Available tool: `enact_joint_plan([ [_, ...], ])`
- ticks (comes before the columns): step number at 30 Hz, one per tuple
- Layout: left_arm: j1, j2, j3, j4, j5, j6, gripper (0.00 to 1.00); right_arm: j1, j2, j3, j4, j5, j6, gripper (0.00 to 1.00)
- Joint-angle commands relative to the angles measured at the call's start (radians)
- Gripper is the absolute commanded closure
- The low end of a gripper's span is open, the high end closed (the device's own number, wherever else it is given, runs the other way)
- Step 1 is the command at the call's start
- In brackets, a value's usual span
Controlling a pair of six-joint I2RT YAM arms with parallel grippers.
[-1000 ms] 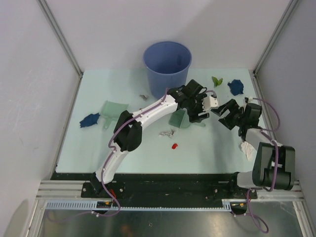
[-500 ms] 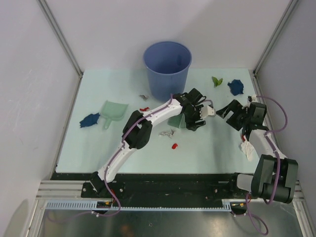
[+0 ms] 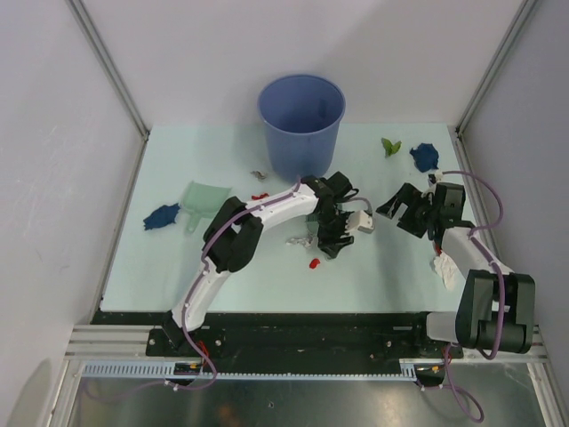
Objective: Sweep away the paper scraps from the table
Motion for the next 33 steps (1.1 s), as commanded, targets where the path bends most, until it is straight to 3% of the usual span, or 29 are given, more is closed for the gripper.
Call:
enact_joint_plan([
  [1,-0.031,-0.099,-0.024,-0.023,-0.024,0.172,0.34,0.006,-0.064,0.039,-0.031,0.001,-0.037,0.02],
  [6,-0.055,-0.197,-0.065,-0.026,-0.094,0.428,0.28,0.006,-0.095,0.039,-0.077,0.007,-0.077,0.02],
  [12,-0.045,-0.293,-0.071,-0.026,-0.118,0.54,0.3,0.004,-0.106,0.025,-0.094,0.013,-0.097,0.01],
  [18,-0.017,-0.329,-0.234,-0.03,-0.188,0.916,0.28,-0.003,-0.093,0.023,-0.095,-0.021,-0.107,0.01],
  [23,-0.02,-0.313,-0.262,-0.035,-0.147,1.002,0.26,-0.014,-0.124,0.023,-0.12,-0.039,-0.106,0.01],
  [28,-0.023,-0.303,-0.303,-0.039,-0.208,1.071,0.26,-0.02,-0.161,0.017,-0.161,-0.016,-0.14,0.0],
  [33,-0.041,-0.249,-0.247,-0.039,-0.257,1.104,0.27,-0.036,-0.146,0.008,-0.165,-0.021,-0.164,0.0],
])
